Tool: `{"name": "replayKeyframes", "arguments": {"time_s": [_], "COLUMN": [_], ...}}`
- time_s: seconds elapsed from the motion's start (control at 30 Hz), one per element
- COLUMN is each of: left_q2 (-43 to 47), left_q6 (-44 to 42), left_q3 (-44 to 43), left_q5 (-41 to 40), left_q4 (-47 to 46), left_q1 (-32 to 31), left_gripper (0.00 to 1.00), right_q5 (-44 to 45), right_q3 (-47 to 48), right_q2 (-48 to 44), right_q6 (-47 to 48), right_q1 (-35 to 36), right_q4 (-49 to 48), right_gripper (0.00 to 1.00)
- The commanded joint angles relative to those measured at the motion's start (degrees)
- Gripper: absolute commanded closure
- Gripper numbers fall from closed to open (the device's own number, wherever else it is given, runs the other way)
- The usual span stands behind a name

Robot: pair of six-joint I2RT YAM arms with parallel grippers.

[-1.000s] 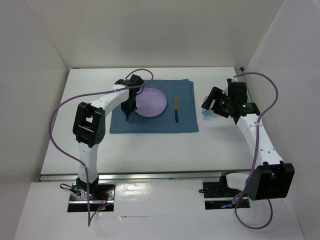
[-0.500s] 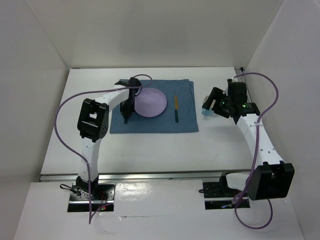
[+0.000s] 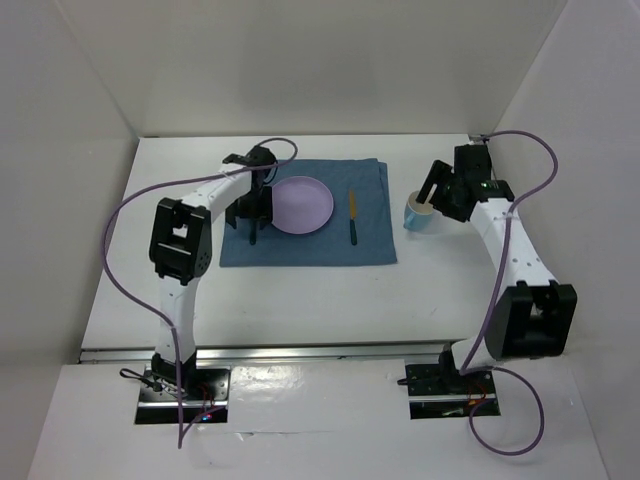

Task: Set the dinner table for one person

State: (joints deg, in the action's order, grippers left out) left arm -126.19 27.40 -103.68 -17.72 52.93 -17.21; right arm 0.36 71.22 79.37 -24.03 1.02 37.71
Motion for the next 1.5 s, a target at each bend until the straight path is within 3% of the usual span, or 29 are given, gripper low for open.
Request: {"name": "replayKeyframes", "arguments": {"time_s": [0.0,0.23,0.5,0.67,0.83,1.0,1.07,1.33,1.47], "left_q2": [8.49,21.05,27.83,30.04,30.65,33.02,33.91,35.66,36.19], "left_q6": [0.9,1.43,1.43,0.9,0.38,-0.15,-0.15,-0.16,0.38], "left_q3": [-3.9,-1.45,1.46,2.69,1.21,-0.12,-0.12,1.8,4.35], "left_q5": [-1.17,2.24,4.18,3.65,3.65,3.65,4.18,7.26,9.71], "left_q4": [2.18,1.57,1.04,1.57,2.7,3.41,3.41,2.19,1.13], "left_q1": [-0.01,-0.01,-0.01,-0.01,-0.01,-0.01,-0.01,0.51,0.51], "left_gripper": [0.16,0.16,0.16,0.17,0.18,0.18,0.18,0.18,0.18], "right_q5": [2.98,4.74,4.12,2.89,3.41,5.52,7.28,7.29,7.29], "right_q3": [4.27,9.9,10.43,10.43,12.44,19.55,27.1,58.1,67.71], "right_q2": [5.25,16.15,22.57,23.9,22.85,24.14,26.96,48.82,56.32], "right_q6": [0.74,0.74,1.27,0.74,-0.92,-0.31,0.3,0.3,-0.75], "right_q1": [-1.28,-1.81,-4.0,-4.0,-4.0,0.81,2.84,9.61,10.93], "right_q4": [-0.79,-1.33,-4.57,-5.81,-6.34,-5.65,-3.8,3.58,4.74], "right_gripper": [0.19,0.19,0.24,0.47,1.0,1.0,1.0,1.0,1.0]}}
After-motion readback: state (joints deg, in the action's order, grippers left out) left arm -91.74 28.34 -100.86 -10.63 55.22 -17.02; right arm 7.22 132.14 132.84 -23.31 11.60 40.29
